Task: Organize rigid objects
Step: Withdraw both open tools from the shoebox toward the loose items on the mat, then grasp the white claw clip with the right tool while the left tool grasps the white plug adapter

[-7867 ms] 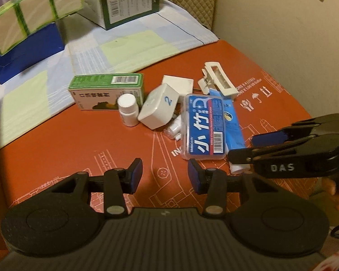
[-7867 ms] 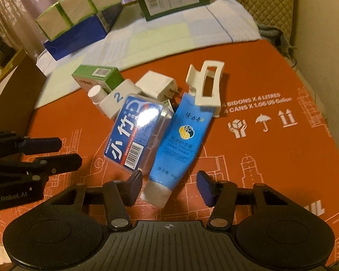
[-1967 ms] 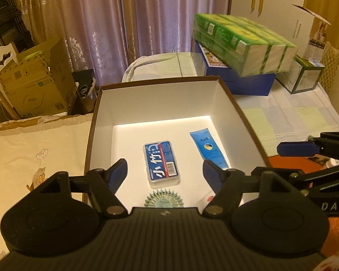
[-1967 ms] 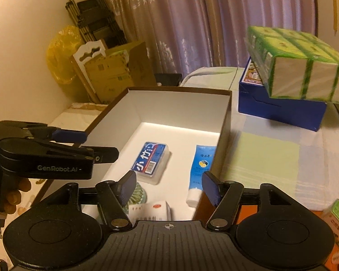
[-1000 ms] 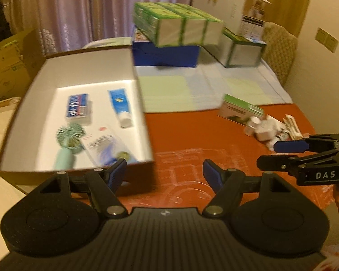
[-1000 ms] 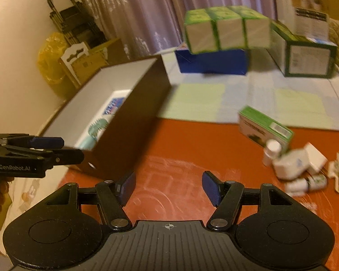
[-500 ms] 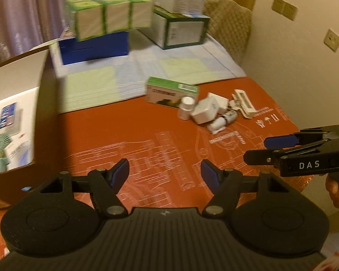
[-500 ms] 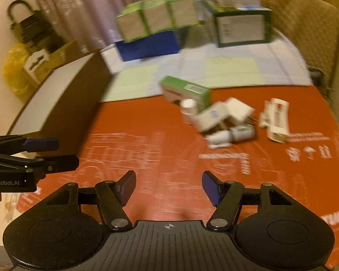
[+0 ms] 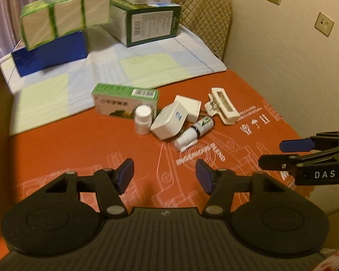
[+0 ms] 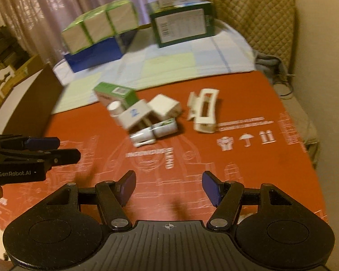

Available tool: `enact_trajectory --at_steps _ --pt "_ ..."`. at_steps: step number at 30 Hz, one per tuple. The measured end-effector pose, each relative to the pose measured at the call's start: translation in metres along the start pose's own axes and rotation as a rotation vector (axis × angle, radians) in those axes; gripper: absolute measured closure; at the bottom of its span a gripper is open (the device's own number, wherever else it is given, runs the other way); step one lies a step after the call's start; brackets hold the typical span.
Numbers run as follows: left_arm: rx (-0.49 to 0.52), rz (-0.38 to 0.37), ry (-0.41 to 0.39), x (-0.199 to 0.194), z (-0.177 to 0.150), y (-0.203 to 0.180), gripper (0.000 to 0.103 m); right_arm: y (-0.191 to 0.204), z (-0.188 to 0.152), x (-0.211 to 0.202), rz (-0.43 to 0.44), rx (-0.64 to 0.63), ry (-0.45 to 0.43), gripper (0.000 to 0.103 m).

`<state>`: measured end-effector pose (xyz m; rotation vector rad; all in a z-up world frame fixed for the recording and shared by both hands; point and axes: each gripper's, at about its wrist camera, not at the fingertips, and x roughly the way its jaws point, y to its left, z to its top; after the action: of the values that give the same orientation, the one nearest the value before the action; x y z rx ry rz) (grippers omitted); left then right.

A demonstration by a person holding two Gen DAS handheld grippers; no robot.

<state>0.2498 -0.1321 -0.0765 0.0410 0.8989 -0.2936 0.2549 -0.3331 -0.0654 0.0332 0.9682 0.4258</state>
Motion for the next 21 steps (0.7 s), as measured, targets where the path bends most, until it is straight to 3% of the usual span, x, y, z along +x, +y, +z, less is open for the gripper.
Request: enact_trajectory --at_steps 1,9,21 --pt "0.011 0.000 -0.001 0.005 0.002 -0.003 0.055 -0.004 0.001 0.001 -0.011 -0.002 -0.005 0.041" --pt "0.129 0.055 -0.030 0.044 0.020 -0.027 0.057 -0.030 0.015 0.023 -0.073 -0.035 -0.024 0.041" --pt "0.284 0.147 -0.002 0.089 0.032 -0.042 0.059 -0.048 0.036 0.059 -0.060 -0.056 -0.037 0.041"
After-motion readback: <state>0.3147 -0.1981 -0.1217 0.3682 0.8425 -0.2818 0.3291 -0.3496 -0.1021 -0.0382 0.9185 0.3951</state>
